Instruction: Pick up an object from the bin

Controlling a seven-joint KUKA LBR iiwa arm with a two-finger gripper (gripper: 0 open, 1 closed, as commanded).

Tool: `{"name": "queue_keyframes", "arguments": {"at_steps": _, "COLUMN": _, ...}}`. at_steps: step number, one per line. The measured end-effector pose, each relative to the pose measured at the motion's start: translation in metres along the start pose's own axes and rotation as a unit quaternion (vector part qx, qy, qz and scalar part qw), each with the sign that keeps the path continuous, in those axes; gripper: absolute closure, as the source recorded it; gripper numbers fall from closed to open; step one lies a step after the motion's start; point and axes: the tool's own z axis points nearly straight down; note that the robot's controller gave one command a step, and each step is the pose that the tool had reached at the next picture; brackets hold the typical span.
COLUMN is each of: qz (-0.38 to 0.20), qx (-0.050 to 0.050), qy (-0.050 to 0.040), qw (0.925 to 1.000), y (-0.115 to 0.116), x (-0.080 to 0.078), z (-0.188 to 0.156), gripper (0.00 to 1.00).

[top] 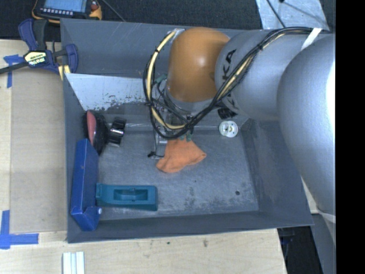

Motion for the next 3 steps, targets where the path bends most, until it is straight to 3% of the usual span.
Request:
{"name": "queue_keyframes", "arguments": {"at_steps": 1, "qz": 0.066, "qx": 0.0, "qy": 0.0029, "qw": 0.9978, "y": -0.021, "x": 0.022, "z": 0.033, "gripper": 0.0}}
{"name": "queue_keyframes", "arguments": {"at_steps": 2, "qz": 0.105, "qx": 0.001, "qy": 0.0031, "qw": 0.9944, "y": -0.039, "x": 0.019, "z": 0.043, "gripper": 0.0}}
{"name": "queue_keyframes", "arguments": {"at_steps": 3, "qz": -0.012, "qx": 0.0, "qy": 0.0032, "qw": 0.9999, "y": -0.053, "x": 0.022, "z": 0.05, "gripper": 0.0}}
